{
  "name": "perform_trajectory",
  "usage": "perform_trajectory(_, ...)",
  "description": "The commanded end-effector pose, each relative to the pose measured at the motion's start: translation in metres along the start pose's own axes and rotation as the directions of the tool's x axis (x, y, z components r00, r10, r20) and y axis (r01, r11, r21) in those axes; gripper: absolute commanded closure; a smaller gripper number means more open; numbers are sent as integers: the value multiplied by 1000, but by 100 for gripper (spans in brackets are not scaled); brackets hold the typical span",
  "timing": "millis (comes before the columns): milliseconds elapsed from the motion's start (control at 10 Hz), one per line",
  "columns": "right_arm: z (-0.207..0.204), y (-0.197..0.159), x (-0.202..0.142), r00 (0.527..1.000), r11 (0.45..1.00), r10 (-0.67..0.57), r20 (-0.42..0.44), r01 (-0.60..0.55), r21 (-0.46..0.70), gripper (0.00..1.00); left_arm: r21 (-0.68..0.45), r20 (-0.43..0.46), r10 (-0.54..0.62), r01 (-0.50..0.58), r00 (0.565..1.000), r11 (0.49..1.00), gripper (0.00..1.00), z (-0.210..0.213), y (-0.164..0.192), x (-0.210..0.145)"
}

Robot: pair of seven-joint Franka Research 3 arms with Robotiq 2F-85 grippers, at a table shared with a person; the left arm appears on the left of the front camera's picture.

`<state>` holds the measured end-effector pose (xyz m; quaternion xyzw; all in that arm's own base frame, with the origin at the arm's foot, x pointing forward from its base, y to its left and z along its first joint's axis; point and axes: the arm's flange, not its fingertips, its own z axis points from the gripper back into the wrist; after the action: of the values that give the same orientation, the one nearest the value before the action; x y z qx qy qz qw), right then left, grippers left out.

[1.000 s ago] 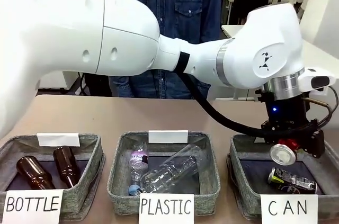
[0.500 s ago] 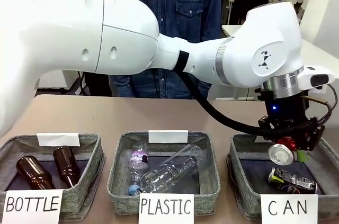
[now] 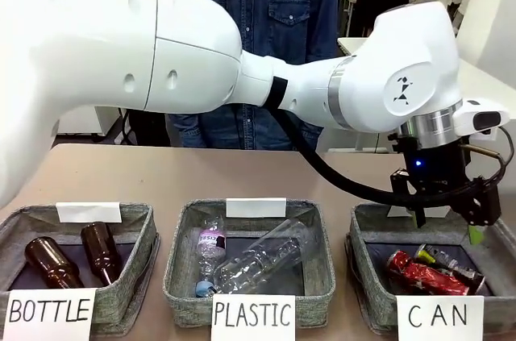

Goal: Sort the can waste into the basket.
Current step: Pick up the can waste from the table and place it in the right Fabric basket.

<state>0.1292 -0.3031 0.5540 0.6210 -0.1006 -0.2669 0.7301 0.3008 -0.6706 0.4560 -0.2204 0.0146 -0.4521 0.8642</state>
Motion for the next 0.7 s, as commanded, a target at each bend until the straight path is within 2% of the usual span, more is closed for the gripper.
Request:
perform_trajectory(0, 3, 0, -7, 1000, 1000, -8, 9, 8, 5, 0, 29, 22, 25, -26, 999, 999, 0, 8, -1, -2)
perform_trajectory(200, 3, 0, -7, 1000, 1000, -8, 9, 8, 5, 0, 29, 48, 37, -38, 998, 999, 0, 18, 1, -5)
perform_trajectory(300, 3, 0, -7, 1000, 1000, -8, 9, 8, 5, 0, 15, 11, 45, -45, 999, 999, 0, 30, 5, -12)
perform_trajectory(500, -9, 3, -1, 1000, 999, 27, 11, -26, -39, 0, -57, -148, 54, -63, 987, 996, 0, 80, 24, -52)
perform_trajectory(600, -24, 9, -2, 999, 998, 39, 5, -39, -44, 0, -73, -163, 79, -92, 983, 993, 0, 108, 36, -78)
